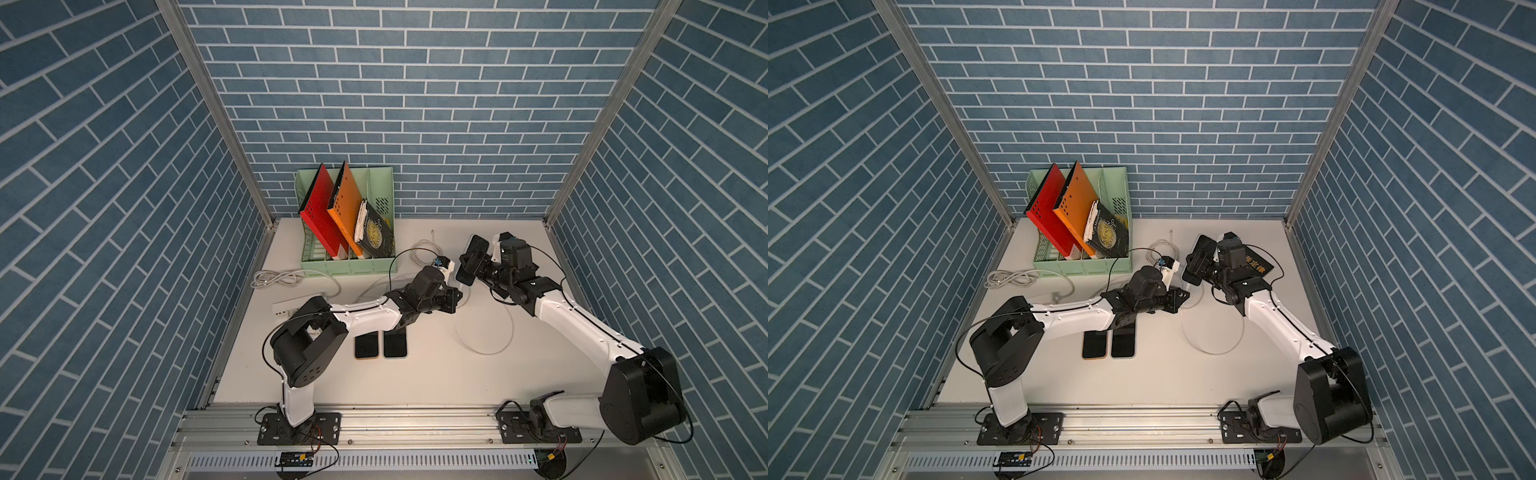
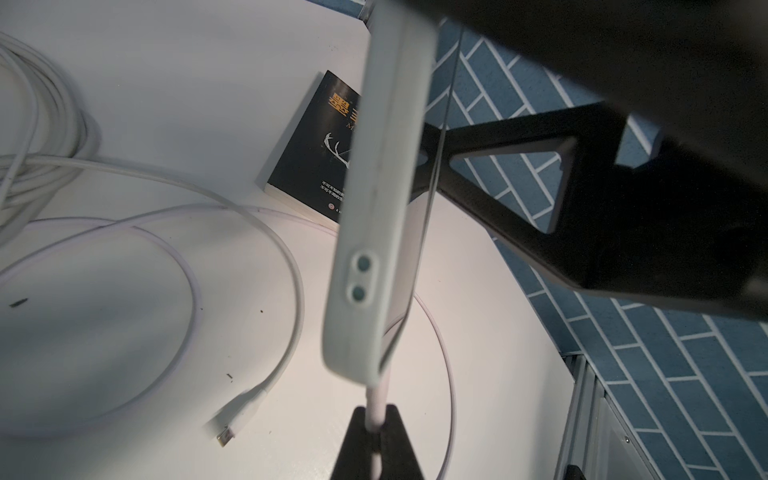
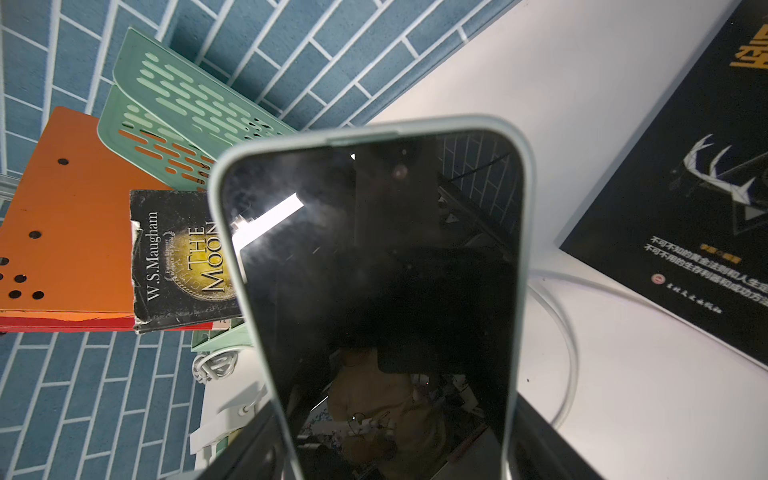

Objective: Unplug the charging cable from the phone
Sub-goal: Remove the charging cable from the phone.

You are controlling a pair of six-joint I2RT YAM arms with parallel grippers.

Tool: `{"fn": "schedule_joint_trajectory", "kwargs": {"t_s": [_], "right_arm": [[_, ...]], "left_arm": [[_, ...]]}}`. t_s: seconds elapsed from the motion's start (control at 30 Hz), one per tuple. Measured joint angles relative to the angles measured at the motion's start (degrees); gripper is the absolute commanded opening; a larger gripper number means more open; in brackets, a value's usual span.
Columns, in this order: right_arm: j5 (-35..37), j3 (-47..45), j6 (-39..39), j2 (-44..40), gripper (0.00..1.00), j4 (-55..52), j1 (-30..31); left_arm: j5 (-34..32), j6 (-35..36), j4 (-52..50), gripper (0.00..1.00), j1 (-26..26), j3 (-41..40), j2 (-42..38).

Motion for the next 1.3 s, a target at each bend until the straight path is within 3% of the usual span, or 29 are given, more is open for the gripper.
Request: {"fn": "schedule_joint_trajectory", "kwargs": {"t_s": [0.5,1.07,1.3], "right_arm": [[-2.01,0.02,0.72,0.00,0.18,0.28,-1.57],[-2.93,2.80,0.98,0.42,0.18,0.04,-8.28],[-3.41,-1.53,0.81,-4.28,0.18,-0.26,-9.68]], "left_arm": [[-0.46,0.66,-0.02,0.00,0.00,0.00,-0.57],[-1.51,1.53,-1.55,0.00,0.00,0.13,-0.79],[-3.19,3.76,-6.29,0.00,1.79,9.42,1.70]]}}
